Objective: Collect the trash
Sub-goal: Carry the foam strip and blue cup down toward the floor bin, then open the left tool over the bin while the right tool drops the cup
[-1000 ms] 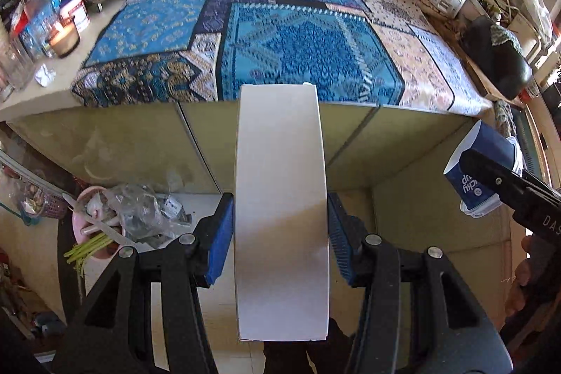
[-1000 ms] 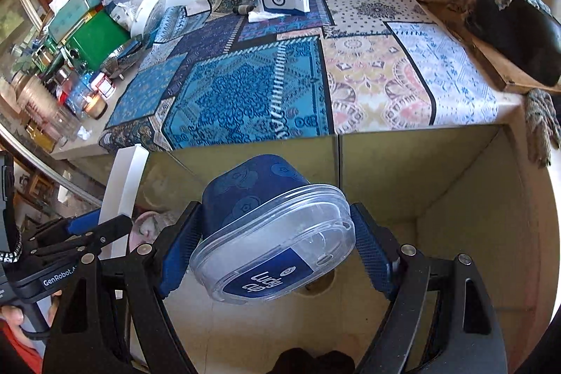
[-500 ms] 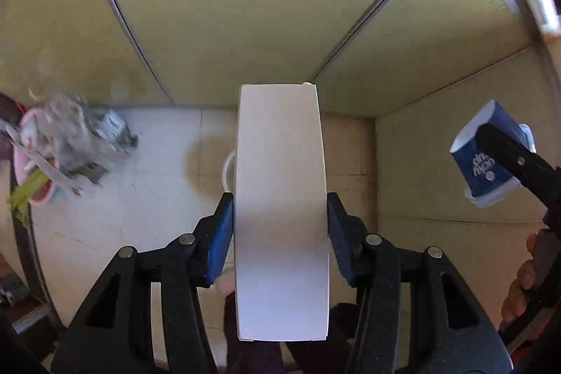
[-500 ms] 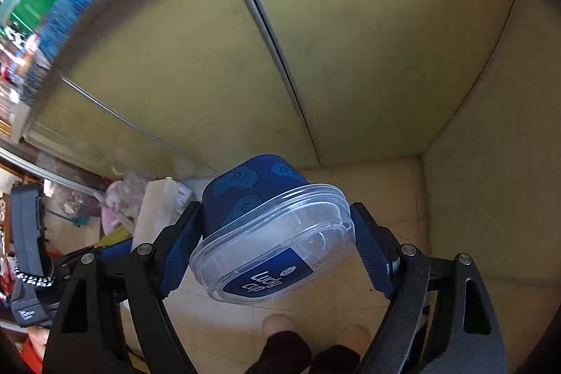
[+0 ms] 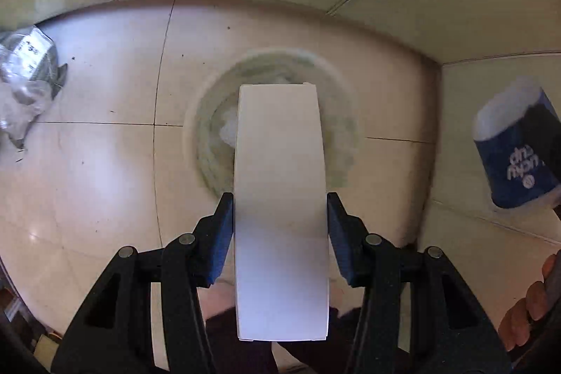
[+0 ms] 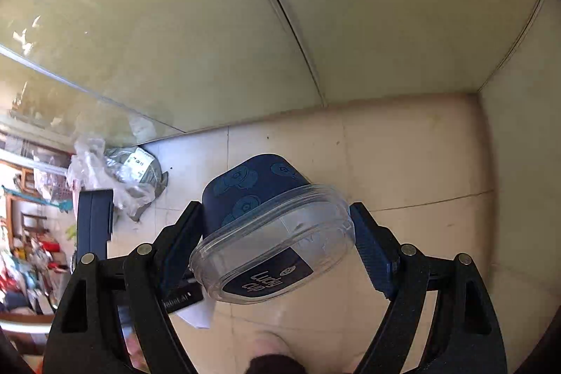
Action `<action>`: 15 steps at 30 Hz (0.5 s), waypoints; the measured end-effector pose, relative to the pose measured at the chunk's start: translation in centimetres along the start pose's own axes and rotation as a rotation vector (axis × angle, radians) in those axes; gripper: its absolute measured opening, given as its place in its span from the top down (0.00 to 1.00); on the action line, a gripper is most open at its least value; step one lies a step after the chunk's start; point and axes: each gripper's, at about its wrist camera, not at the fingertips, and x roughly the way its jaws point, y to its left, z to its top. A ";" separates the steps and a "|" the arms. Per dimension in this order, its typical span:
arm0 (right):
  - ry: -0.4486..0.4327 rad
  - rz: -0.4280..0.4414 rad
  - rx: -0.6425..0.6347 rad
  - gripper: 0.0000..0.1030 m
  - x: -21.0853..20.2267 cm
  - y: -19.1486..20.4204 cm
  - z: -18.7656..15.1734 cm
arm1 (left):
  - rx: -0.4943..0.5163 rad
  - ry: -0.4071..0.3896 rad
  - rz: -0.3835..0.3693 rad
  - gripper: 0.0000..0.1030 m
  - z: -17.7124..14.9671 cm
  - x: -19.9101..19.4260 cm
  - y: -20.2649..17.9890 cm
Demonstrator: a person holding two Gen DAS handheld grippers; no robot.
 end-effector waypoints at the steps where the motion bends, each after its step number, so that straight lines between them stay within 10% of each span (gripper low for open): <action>1: 0.014 0.017 0.014 0.22 1.3 -0.4 -0.1 | -0.001 -0.001 -0.003 0.51 0.2 1.0 0.5; 15: 0.154 0.038 -0.013 0.21 9.0 -0.1 -0.7 | -0.019 0.021 -0.012 0.51 0.4 4.4 2.6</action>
